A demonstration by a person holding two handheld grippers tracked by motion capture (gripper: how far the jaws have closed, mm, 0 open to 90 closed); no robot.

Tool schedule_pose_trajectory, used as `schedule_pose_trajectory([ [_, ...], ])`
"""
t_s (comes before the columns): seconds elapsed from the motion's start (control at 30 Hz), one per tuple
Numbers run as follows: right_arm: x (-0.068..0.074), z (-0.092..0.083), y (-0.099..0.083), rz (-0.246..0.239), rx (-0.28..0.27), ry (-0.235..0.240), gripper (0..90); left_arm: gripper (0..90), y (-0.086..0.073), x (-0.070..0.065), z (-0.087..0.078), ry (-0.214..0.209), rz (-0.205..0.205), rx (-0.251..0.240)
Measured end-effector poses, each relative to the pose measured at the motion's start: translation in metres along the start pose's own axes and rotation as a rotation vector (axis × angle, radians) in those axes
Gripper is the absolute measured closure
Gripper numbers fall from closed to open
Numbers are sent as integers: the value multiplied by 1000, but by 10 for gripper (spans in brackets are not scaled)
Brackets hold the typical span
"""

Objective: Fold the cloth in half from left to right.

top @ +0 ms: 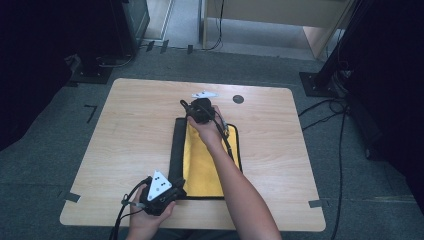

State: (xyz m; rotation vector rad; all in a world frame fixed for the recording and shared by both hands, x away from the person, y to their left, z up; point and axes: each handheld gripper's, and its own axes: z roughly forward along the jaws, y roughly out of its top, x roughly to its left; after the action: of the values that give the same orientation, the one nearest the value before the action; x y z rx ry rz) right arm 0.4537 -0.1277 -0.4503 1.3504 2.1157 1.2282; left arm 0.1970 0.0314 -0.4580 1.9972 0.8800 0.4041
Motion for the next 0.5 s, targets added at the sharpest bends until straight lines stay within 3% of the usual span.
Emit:
schedule_pose_trajectory([
  [0.47, -50, -21, -18, 30, -2, -39, 801, 868, 12, -27, 41, -46, 30, 19],
  [0.5, -53, -22, -19, 33, 0, -43, 801, 868, 12, -32, 49, -53, 29, 23],
])
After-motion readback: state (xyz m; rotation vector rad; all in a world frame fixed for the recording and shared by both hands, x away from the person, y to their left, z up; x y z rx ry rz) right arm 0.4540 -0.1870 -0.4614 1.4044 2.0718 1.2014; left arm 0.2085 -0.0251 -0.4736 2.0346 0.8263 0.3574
